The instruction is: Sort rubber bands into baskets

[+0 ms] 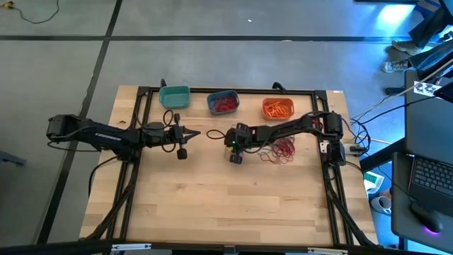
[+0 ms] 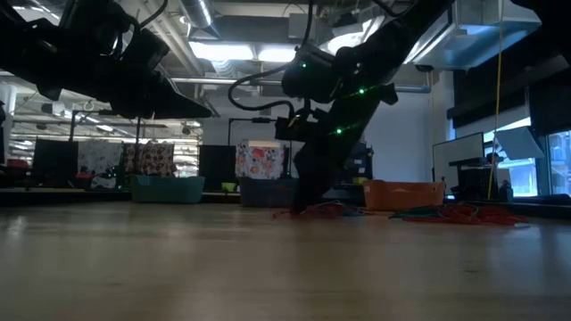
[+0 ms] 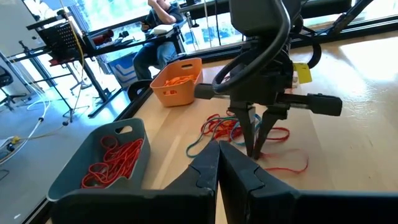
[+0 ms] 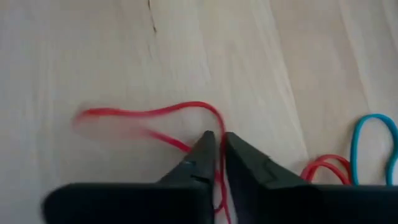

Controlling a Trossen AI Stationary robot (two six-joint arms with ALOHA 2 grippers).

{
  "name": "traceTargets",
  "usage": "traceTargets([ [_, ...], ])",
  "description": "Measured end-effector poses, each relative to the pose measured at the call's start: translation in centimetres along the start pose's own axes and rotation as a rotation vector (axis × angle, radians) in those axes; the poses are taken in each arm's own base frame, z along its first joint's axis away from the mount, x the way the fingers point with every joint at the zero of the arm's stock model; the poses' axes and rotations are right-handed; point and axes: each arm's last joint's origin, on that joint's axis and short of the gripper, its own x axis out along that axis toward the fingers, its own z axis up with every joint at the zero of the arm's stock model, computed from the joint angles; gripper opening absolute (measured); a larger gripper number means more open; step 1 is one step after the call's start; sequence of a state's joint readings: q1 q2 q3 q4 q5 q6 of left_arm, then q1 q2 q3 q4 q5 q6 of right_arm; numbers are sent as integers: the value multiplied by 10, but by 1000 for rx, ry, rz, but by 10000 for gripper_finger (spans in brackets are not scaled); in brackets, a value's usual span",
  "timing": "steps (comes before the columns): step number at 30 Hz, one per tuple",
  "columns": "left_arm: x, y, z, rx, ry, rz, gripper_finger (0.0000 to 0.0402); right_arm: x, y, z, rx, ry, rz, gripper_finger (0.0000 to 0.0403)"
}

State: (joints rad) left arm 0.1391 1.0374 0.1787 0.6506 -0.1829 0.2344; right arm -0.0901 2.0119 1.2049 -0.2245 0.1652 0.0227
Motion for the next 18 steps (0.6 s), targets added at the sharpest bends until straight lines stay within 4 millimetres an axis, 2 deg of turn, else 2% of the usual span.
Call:
traceTargets([
  [3,0,0,0,0,0,0,5,0,-1,0,-27,-2,-41,6],
  [7,0,0,0,0,0,0,5,2,-3,2,-28,-29,-116,17],
  [11,0,0,0,0,0,0,5,1,-3,4,-71,-59,-256,13],
  [18,0,0,0,5,1,0,5,-10,8,16,-151,-101,-525,3],
])
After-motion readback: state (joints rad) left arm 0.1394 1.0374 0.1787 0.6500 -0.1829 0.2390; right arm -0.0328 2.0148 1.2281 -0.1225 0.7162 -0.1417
